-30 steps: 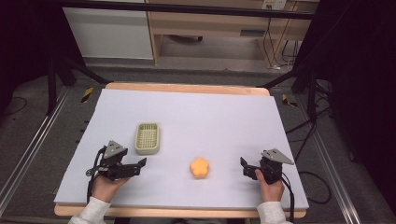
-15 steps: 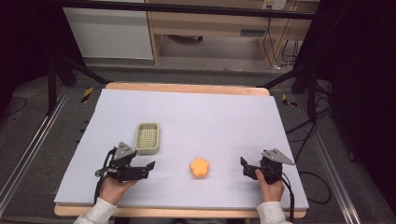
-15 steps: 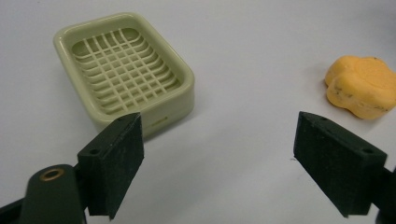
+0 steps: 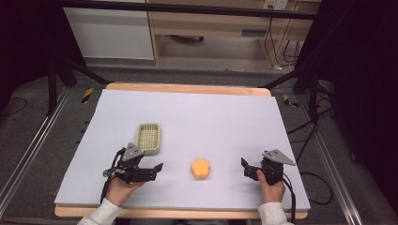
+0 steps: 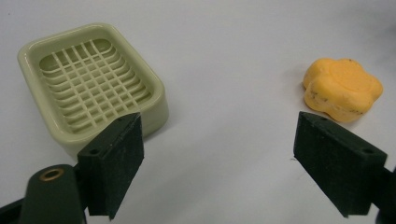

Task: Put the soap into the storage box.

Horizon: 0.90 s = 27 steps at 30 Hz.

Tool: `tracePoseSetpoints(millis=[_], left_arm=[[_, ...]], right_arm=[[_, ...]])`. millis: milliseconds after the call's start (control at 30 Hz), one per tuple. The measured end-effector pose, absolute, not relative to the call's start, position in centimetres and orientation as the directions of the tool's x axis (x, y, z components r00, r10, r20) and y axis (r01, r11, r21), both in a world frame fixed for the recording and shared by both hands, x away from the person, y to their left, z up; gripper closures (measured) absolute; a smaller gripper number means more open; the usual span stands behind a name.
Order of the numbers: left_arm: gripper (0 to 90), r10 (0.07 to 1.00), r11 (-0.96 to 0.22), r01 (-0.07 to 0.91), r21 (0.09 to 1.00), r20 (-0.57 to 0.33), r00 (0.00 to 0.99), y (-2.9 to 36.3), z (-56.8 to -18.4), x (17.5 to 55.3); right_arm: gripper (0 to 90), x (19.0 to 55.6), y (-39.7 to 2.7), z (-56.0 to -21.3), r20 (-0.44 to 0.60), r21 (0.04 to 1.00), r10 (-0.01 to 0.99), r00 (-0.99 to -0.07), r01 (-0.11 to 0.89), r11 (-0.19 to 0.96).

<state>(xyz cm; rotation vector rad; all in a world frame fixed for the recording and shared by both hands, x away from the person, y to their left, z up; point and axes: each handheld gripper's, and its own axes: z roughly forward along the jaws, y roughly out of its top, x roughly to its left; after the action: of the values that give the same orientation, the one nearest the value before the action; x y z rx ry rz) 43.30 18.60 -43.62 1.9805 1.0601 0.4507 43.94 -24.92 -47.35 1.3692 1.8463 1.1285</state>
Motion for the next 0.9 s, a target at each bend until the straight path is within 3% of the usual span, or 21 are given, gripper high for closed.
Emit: tracePoseSetpoints(millis=[900], left_arm=[[15.3,0.774,-0.345,0.458,0.819,-0.027,0.632,15.3,-40.7,44.4]], right_arm=[[4.1,43.8,-24.8,-47.3,0.034,0.874,0.949,-0.313,0.470,0.123]])
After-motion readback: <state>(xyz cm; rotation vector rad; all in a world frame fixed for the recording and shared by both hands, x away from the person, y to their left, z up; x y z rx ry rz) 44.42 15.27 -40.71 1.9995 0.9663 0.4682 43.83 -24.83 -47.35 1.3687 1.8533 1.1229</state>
